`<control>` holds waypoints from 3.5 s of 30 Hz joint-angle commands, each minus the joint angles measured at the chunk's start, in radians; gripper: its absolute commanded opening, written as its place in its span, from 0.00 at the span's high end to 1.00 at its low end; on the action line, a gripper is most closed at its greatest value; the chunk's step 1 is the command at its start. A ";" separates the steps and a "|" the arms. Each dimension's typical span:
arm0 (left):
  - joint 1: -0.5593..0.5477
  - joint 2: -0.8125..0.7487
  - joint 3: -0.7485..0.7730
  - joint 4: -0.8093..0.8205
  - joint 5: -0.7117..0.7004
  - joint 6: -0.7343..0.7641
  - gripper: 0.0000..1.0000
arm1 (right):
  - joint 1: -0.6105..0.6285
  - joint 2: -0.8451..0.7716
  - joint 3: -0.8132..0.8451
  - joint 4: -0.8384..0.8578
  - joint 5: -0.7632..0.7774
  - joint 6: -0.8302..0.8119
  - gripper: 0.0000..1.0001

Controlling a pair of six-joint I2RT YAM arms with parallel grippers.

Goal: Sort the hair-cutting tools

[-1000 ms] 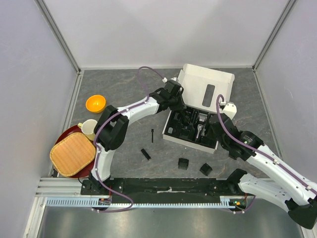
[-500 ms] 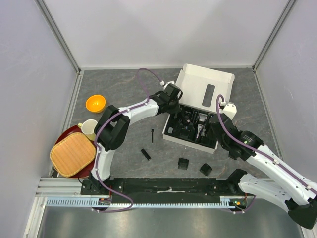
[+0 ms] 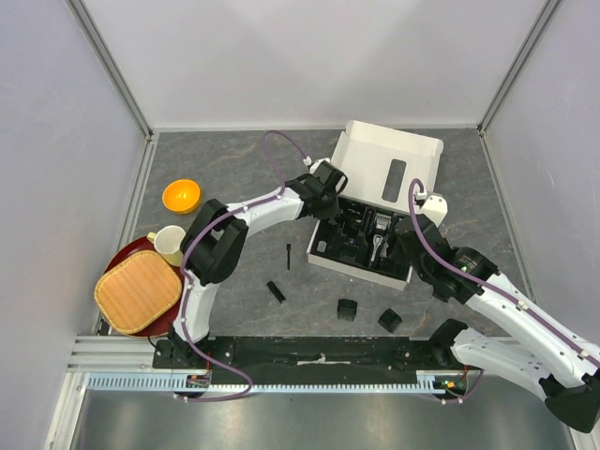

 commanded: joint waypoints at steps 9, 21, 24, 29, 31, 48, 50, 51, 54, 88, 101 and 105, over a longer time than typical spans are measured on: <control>-0.005 -0.145 -0.001 0.111 0.246 0.063 0.71 | -0.004 -0.014 -0.004 0.000 0.026 0.005 0.38; -0.042 -0.023 -0.032 0.150 0.282 0.049 0.81 | -0.003 -0.023 -0.012 0.001 0.027 0.006 0.38; -0.043 -0.003 0.000 0.128 0.213 0.110 0.82 | -0.004 -0.024 -0.012 0.001 0.026 0.006 0.38; -0.042 0.025 0.042 0.065 0.133 0.184 0.83 | -0.004 -0.026 -0.007 -0.003 0.026 0.005 0.38; -0.043 0.000 0.042 0.066 0.131 0.193 0.83 | -0.004 -0.024 -0.003 -0.008 0.027 0.006 0.37; -0.043 -0.326 -0.024 0.080 0.017 0.249 0.42 | -0.004 -0.021 0.053 -0.091 0.021 -0.049 0.28; -0.043 -0.415 -0.087 0.085 -0.078 0.235 0.35 | -0.004 -0.020 0.054 -0.092 -0.006 -0.076 0.22; -0.042 -0.476 -0.110 0.086 -0.141 0.226 0.25 | -0.004 -0.020 0.053 -0.094 -0.043 -0.085 0.16; -0.040 -0.570 -0.186 0.080 -0.235 0.222 0.10 | -0.004 -0.018 0.034 -0.068 -0.141 -0.128 0.08; 0.010 -1.429 -0.757 -0.218 -0.261 0.334 0.02 | 0.551 0.575 0.016 -0.003 0.027 0.638 0.05; 0.012 -1.425 -0.760 -0.219 -0.252 0.350 0.02 | 0.550 0.661 -0.006 0.000 0.012 0.724 0.07; 0.010 -1.420 -0.759 -0.218 -0.258 0.350 0.02 | 0.545 0.681 -0.004 0.001 0.023 0.737 0.09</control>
